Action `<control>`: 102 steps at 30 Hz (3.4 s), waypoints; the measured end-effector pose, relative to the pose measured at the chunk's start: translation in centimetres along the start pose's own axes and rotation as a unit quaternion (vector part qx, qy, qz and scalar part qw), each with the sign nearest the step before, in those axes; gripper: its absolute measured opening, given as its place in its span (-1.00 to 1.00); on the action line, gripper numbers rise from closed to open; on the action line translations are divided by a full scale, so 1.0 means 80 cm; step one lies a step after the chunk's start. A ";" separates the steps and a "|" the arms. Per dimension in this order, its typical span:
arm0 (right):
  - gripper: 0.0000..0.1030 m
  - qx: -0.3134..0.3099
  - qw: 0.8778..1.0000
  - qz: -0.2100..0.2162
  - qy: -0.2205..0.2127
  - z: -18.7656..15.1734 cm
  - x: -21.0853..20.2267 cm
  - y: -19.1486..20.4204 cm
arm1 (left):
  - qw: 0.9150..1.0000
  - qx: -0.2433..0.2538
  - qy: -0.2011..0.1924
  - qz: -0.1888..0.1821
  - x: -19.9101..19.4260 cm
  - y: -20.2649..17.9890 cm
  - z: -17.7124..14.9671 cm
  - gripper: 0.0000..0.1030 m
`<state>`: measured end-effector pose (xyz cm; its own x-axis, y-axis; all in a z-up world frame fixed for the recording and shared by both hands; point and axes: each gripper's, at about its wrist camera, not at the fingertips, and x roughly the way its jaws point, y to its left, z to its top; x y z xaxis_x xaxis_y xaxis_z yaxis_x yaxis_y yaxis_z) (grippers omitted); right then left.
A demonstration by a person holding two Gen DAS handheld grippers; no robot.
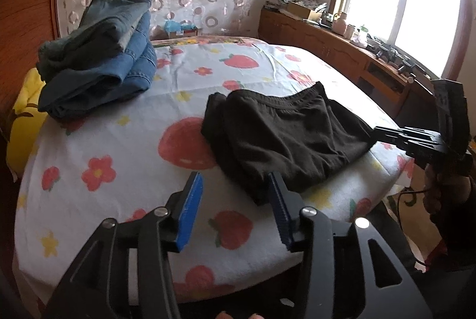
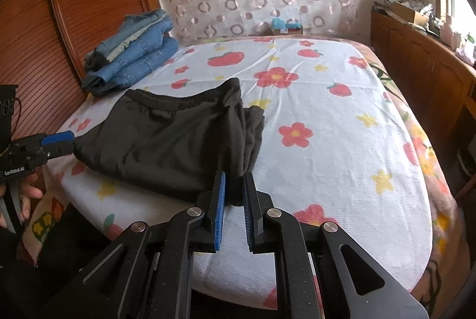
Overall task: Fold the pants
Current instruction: 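Open both grippers and release the pants edge, then move both grippers to the black pants waistband and close on it, then lift the folded black pants with both grippers and turn toward the jeans stack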
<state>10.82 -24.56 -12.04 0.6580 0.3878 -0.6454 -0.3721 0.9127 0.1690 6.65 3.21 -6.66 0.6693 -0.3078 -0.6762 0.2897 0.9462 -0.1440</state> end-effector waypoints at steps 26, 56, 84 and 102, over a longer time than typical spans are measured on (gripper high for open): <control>0.12 -0.007 1.000 -0.019 -0.019 0.042 0.006 -0.008 | 0.999 0.014 0.029 0.013 0.059 -0.002 0.062 0.06; 0.18 -0.019 0.998 -0.001 0.055 0.067 0.092 -0.005 | 0.998 -0.006 0.060 -0.030 0.107 0.022 0.067 0.07; -0.82 -0.023 0.998 0.030 0.059 0.073 0.088 0.004 | 0.997 0.012 0.035 -0.068 0.084 0.013 0.074 -0.76; -0.85 -0.043 0.999 0.019 -0.010 0.090 0.017 0.023 | 0.996 0.044 -0.026 -0.073 0.027 -0.025 0.094 -0.85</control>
<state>15.76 -21.44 -7.24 0.6554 0.4257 -0.6239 -0.4515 0.8830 0.1281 12.66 -0.10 -2.43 0.6496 -0.4481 -0.6141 0.4430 0.8796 -0.1731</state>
